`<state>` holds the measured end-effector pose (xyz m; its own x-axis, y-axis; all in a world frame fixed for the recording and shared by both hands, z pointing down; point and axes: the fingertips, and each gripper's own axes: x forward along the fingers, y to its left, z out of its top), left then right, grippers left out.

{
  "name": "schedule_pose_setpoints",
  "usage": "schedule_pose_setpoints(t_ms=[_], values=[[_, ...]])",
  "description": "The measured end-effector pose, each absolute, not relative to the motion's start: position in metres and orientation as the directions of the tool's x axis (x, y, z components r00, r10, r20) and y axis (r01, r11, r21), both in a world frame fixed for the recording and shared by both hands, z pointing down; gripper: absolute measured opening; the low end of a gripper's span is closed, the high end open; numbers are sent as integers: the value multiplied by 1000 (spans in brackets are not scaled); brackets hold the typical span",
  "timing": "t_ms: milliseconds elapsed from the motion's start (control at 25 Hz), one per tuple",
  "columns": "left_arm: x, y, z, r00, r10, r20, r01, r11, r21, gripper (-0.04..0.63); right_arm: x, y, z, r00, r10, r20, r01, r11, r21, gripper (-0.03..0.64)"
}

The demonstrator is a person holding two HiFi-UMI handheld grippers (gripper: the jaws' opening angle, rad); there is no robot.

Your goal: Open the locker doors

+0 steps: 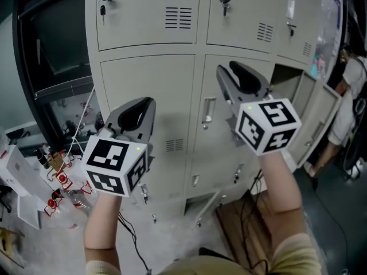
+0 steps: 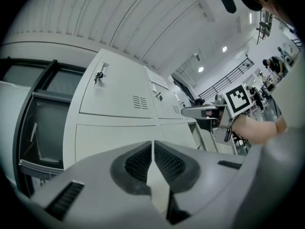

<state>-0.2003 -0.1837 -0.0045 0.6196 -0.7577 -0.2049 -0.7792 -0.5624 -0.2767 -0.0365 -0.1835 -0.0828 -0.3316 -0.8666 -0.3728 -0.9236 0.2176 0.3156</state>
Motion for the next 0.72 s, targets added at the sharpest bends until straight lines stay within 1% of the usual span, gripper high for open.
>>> schedule_pose_setpoints(t_ms=[240, 480, 720], values=[[-180, -188, -40, 602, -756, -256, -791, -521, -321, 3, -25, -198, -116, -334, -842, -424, -928, 214, 305, 112], [-166, -194, -71, 560, -760, -328, -818, -447, -362, 3, -14, -216, -148, -354, -809, -470, -915, 197, 351, 120], [-165, -213, -87, 517, -785, -341, -843, -398, -362, 3, -12, -240, -187, -371, -772, -516, -906, 180, 383, 127]])
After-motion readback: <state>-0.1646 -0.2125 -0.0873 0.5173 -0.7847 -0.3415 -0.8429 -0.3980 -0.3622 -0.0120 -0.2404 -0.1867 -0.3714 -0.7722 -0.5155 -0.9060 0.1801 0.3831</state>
